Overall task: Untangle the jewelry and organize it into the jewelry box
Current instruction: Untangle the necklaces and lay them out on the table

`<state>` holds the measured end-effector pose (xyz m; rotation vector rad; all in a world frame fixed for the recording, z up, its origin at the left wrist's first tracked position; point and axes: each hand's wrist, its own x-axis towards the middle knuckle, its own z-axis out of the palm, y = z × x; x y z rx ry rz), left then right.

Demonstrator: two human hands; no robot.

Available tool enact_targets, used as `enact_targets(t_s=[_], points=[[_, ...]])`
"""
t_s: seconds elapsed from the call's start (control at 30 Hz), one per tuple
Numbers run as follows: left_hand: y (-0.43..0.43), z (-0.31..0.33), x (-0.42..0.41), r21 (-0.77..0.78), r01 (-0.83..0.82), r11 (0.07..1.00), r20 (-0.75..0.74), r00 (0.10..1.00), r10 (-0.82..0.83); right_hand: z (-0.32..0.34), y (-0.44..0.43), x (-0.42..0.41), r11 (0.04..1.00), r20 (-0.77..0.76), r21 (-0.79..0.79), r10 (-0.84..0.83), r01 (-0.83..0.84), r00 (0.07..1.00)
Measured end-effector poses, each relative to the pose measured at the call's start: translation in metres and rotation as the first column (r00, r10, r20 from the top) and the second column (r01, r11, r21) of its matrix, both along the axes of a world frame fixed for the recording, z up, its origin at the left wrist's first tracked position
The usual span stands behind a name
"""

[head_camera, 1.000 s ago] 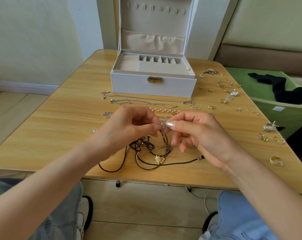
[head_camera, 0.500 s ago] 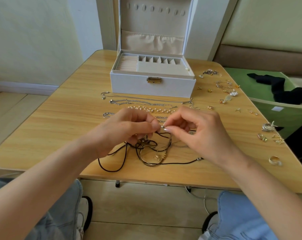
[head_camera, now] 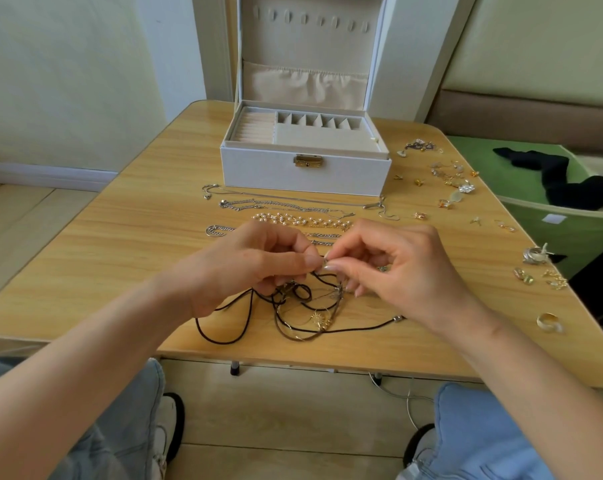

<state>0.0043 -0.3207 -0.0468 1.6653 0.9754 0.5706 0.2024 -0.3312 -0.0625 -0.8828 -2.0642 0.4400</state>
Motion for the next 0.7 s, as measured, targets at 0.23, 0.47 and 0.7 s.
enact_targets(t_s=[0.23,0.47,0.7], points=[[-0.0003,0.0009,0.0004,-0.008,-0.014,1.0,0.014,1.0,0.014,0.0014,-0.0011,-0.001,0.997,0.048,0.072,0.007,-0.011,0.999],[0.0019,-0.002,0.0003,-0.013,-0.024,1.0,0.044,0.999,0.024,0.0005,-0.0032,-0.0018,0.999,-0.006,0.036,-0.013,0.013,1.0],[0.0011,-0.0012,0.001,-0.015,-0.036,0.999,0.091,0.995,0.037,0.0013,-0.0037,-0.0016,0.999,-0.029,0.016,-0.042,0.043,0.999]])
